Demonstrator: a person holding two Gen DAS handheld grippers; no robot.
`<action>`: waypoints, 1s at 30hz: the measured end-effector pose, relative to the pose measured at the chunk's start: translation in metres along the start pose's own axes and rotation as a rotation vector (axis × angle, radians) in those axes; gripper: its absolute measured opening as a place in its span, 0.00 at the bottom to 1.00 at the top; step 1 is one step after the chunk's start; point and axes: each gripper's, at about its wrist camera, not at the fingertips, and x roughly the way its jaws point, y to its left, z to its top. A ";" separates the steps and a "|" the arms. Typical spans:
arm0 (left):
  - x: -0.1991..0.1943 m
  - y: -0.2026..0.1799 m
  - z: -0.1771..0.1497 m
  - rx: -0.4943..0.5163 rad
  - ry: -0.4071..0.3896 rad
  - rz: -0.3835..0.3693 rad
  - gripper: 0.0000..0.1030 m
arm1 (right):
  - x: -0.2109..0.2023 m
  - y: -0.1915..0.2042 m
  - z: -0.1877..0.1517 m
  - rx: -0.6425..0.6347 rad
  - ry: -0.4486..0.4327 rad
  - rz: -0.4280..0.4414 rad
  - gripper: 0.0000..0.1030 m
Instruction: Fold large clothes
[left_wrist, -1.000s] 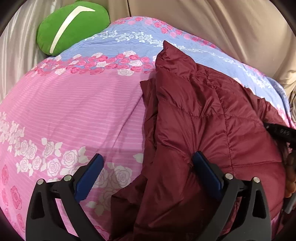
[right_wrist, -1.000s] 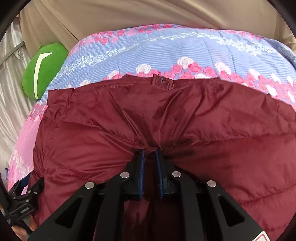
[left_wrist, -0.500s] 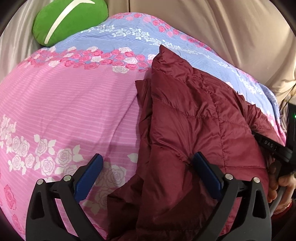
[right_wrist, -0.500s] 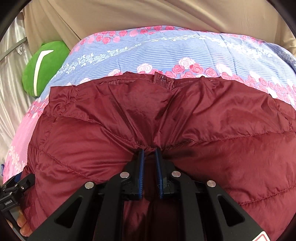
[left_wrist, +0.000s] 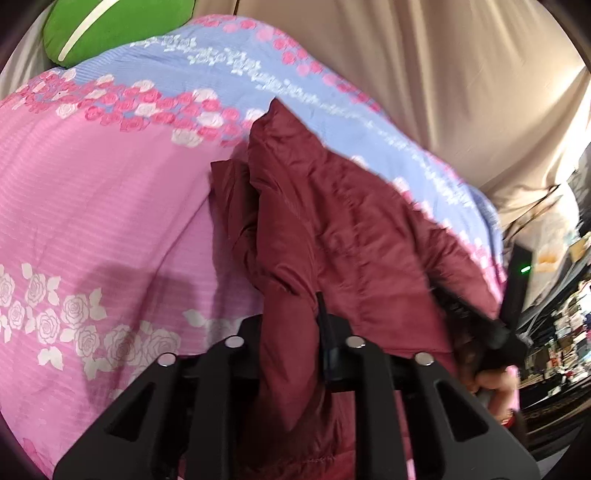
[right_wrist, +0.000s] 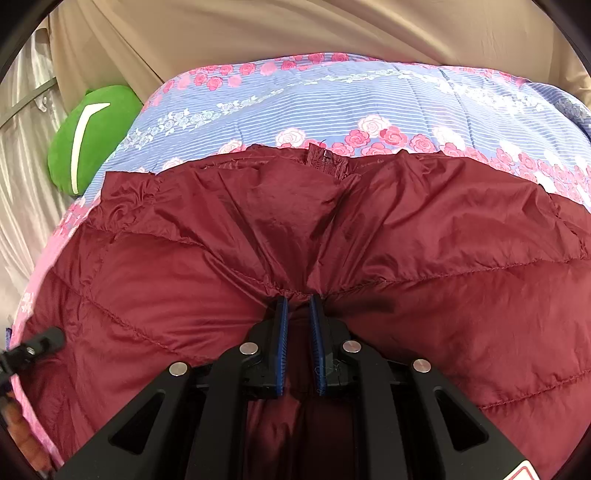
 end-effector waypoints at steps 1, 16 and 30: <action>-0.004 -0.001 0.001 0.001 -0.008 -0.004 0.17 | 0.000 0.000 0.000 0.001 0.000 0.001 0.13; 0.004 0.047 -0.005 -0.131 -0.009 0.085 0.66 | -0.047 -0.008 0.021 0.080 -0.005 0.132 0.17; 0.030 0.026 0.001 -0.065 0.061 -0.011 0.50 | 0.048 -0.014 0.074 0.082 0.115 0.077 0.14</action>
